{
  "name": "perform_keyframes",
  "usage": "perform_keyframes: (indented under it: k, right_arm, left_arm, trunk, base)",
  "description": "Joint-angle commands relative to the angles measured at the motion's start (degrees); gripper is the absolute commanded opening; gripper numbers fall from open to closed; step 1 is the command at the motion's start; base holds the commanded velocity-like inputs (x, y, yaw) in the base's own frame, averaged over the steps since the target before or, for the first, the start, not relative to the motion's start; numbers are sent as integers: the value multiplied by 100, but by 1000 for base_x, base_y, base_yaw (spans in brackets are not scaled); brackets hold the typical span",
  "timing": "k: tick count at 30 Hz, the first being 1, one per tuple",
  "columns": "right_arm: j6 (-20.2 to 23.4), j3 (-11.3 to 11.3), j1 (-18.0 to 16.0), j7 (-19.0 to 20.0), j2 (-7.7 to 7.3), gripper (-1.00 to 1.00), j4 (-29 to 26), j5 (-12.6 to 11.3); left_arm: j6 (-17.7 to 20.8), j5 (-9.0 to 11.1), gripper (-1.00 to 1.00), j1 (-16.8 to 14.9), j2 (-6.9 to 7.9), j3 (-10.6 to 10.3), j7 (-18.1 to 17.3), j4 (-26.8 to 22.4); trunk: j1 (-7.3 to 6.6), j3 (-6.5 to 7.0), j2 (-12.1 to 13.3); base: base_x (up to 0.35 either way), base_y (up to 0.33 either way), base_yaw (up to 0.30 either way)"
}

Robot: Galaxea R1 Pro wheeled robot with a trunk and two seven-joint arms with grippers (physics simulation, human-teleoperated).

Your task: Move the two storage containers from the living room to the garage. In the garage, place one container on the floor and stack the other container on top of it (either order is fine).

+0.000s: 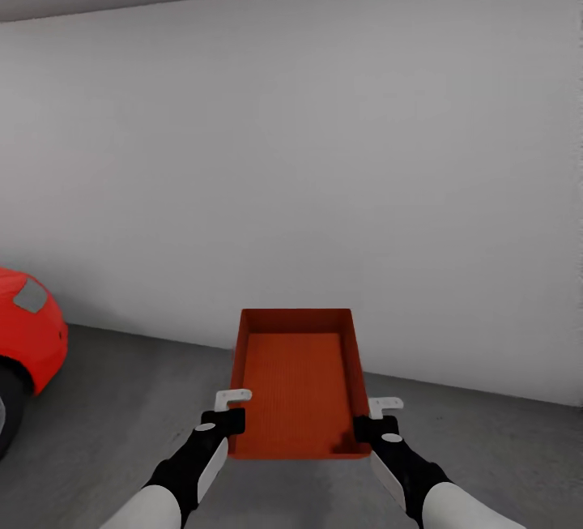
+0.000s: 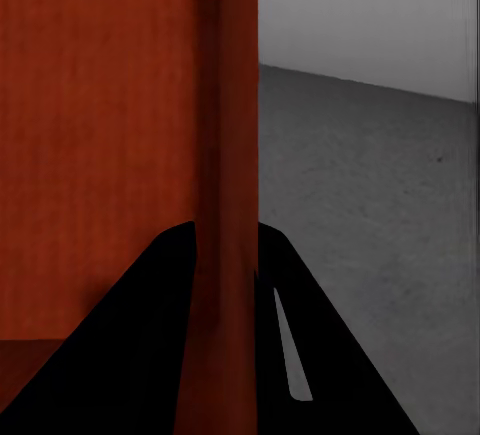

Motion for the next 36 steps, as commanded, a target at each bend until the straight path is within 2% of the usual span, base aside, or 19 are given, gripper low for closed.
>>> perform_keyframes:
  k: [1, 17, 29, 36]
  right_arm:
    - [5, -66, -5, 6, -2, -100, -19, -84]
    - [4, -66, -5, 6, -2, -100, -19, -84]
    - [4, -66, -5, 6, -4, -100, -19, -84]
    - [4, -66, -5, 6, -4, -100, -19, -84]
  left_arm:
    - [43, -67, -100, 3, 31, 160, 412, -23]
    - [43, -75, -100, 3, 31, 157, 413, -82]
    - [34, -77, -100, 3, 31, 152, 413, -93]
    - [34, -81, -100, 3, 31, 152, 413, -93]
  trunk:
    - [5, -2, -4]
    - [5, -2, -4]
    - [5, -2, -4]
    - [5, -2, -4]
  base:
    - [323, 151, -245]
    - [308, 134, -245]
    - [30, 9, -244]
    - [0, 0, -71]
